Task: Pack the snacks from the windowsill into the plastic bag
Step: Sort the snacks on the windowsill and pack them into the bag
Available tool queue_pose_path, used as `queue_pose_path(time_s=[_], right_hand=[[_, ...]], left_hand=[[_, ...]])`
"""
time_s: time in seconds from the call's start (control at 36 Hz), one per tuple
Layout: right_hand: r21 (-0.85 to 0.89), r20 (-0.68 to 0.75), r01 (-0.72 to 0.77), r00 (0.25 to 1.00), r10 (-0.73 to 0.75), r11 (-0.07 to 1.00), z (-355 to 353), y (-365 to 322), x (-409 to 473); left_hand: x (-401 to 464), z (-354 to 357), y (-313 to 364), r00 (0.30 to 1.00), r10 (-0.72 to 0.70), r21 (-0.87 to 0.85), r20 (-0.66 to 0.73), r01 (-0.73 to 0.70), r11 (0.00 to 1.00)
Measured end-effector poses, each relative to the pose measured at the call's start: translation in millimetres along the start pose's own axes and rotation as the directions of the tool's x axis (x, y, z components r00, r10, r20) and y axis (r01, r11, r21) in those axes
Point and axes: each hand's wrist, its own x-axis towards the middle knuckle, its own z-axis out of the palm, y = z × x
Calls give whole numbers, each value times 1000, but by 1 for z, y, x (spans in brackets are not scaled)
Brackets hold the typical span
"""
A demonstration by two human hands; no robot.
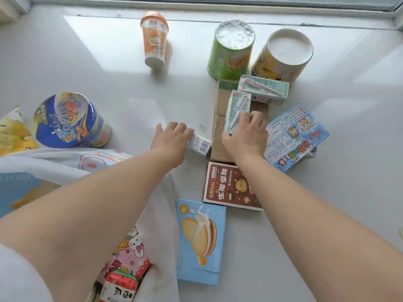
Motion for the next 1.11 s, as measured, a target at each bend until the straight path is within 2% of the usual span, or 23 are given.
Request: queue_pose_path(time_s=[0.08,0.14,0.22,0.31,0.39,0.44,0.5,0.58,0.61,0.67,0.72,0.78,0.83,0.89,0.92,1.03,1.06,1.11], right_hand=[[132,63,-65,996,57,989,4,-7,20],[213,110,-134,987,113,968,6,-10,31],[219,161,-188,975,155,957,4,-11,42],[189,194,-221,964,184,957,2,-6,49],[201,205,-251,956,210,947,1,2,55],[234,228,-275,948,222,932,-2,8,58],[389,265,-315,938,222,866,-7,15,60],[749,324,-310,942,84,585,-22,27,52],[822,298,-269,954,23,502,-25,33,50],[896,193,-172,981,-10,409,-32,40,48],[926,84,-108,993,81,362,-36,46,57],[929,38,-117,974,224,352,-39,57,77],[913,31,-160,945,326,376,-39,71,98],[879,48,-205,936,348,430,-38,84,115],[885,73,-211,943,325,415,-40,88,120],[944,301,-303,953,36,130,-41,90,126],[940,320,-316,947,-12,129,-40,89,125],[931,324,-303,943,-76,205,-41,88,121]], left_hand=[[13,2,-2,1000,14,2,2,-14,1000],[19,1,-5,998,3,2,59,-3,1000],[23,0,-10,985,-106,-194,139,132,972],[30,-4,-20,954,-243,-380,174,293,877],[39,-19,-31,926,-319,-500,201,377,780],[49,-35,-32,928,-324,-615,182,365,699],[61,-50,-30,938,-321,-740,132,309,597],[82,-72,-16,945,-310,-909,107,219,354],[89,-78,-10,951,-278,-949,133,203,240],[103,-89,4,963,-192,-979,190,202,42],[114,-98,18,968,-151,-979,201,195,-53],[123,-103,31,971,-130,-977,198,185,-110],[129,-106,42,975,-86,-967,204,187,-171],[132,-108,50,976,-37,-955,213,200,-220],[134,-108,55,976,-15,-949,218,209,-235],[134,-102,76,977,18,-936,214,210,-283],[134,-98,80,978,16,-942,207,204,-267],[132,-90,87,980,11,-946,197,193,-259]])
